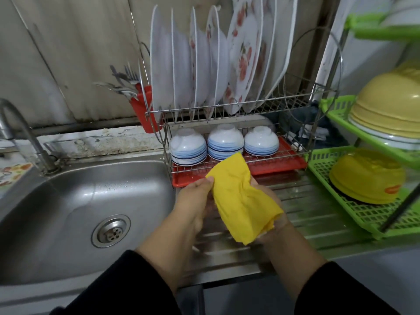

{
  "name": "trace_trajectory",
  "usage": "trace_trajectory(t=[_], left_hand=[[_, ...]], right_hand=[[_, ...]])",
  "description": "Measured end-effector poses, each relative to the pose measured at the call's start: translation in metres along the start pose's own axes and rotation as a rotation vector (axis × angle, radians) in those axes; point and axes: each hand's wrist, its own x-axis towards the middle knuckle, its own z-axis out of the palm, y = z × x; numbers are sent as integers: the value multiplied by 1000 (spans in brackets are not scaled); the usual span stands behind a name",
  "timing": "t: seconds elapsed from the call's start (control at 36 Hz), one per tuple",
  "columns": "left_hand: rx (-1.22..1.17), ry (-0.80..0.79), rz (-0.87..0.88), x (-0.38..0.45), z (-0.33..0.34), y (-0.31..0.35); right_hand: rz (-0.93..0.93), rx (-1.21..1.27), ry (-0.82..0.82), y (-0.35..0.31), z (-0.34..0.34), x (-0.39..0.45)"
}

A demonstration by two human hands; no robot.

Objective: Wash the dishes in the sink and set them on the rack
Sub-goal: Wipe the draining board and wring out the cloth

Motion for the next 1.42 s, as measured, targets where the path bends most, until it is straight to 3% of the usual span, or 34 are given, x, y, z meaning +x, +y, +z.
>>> trace_trajectory(t=[0.08,0.19,0.42,0.58,0.69,0.94,1.03,1.17,1.31,1.42], left_hand=[[-45,-68,12,-3,4,9],[-76,-47,170,-3,7,19],[45,-143,520,-10,8,33],[110,-248,616,-15,10,41],[137,-284,607,-16,9,44],[209,-266,578,-18,2,47],[221,-252,598,-18,-1,48],[253,-251,617,-20,0,50],[294,-288,635,-23,3,53],[268,-289,642,-25,4,55]], right_hand=[[0,-72,-106,-8,2,0],[-33,-319,-193,-10,-4,0],[-212,-733,-99,-25,6,0],[-289,-936,-220,-40,22,7],[-281,-961,-263,-43,31,9],[-291,-1076,-148,-41,26,15],[-304,-1005,-130,-44,24,14],[-251,-685,-124,-45,24,14],[-205,-803,-220,-41,29,12],[-261,-784,-172,-42,31,12]])
